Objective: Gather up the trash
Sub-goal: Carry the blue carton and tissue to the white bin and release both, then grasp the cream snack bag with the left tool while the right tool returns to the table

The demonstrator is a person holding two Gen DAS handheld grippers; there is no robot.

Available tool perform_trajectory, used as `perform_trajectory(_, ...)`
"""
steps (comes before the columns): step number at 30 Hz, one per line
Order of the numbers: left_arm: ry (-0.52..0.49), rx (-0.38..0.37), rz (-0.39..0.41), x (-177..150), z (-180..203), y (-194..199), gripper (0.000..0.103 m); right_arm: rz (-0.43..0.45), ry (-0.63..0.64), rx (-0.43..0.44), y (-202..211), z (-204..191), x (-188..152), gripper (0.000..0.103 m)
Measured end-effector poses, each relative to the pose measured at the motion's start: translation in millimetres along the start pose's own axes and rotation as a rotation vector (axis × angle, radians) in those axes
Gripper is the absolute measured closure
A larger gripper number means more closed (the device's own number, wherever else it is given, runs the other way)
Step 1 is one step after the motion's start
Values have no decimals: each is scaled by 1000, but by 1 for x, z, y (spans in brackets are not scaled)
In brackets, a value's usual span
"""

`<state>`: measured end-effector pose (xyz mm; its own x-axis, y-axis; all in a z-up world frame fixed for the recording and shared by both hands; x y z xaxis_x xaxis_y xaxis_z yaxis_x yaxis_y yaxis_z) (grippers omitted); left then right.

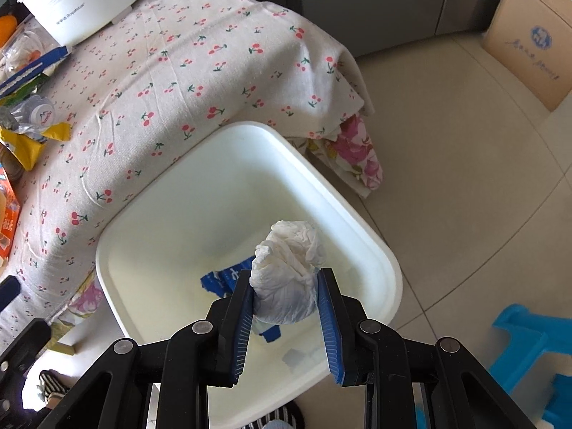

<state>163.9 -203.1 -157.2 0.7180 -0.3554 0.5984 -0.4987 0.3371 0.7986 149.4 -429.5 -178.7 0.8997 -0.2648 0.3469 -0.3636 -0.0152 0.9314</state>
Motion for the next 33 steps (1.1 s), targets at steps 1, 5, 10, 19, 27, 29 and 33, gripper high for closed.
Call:
perform_trajectory(1,0,12,3,-3,-5,5,25,-7,4,-5,-3,0,0,72)
perform_trajectory(5,11,47,11,-14,-22,20,18,-30,24,-16,-13,-8,-1,71)
perform_trajectory(10,29,81,16,-27,-41,34,14,-59,47,-14,-25,-20,-3,70)
perform_trajectory(19,130,126,28,-39,-85,51,4,-59,4,56,-25,-46,2,24)
perform_trajectory(27,235,186,49,-45,-142,67,4,-37,44,76,-14,-73,7,22)
perform_trajectory(29,250,207,45,-46,-157,68,4,-30,65,80,-12,-81,7,21)
perform_trajectory(33,231,264,36,-45,-177,60,4,-21,98,106,-9,-97,8,20)
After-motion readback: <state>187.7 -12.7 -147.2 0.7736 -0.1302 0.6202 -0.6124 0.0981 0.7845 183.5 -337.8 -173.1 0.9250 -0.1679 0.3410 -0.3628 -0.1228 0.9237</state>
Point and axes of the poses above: each gripper's, at about its wrist camera, not at the fingertips, and y roughly against the way its jaws point, z to its right, x to its top, the point moved 8 cm from there along -y, roughly the way its jaws point, and after that the axes turned 2 degrees about z, right-handed, at the moved point
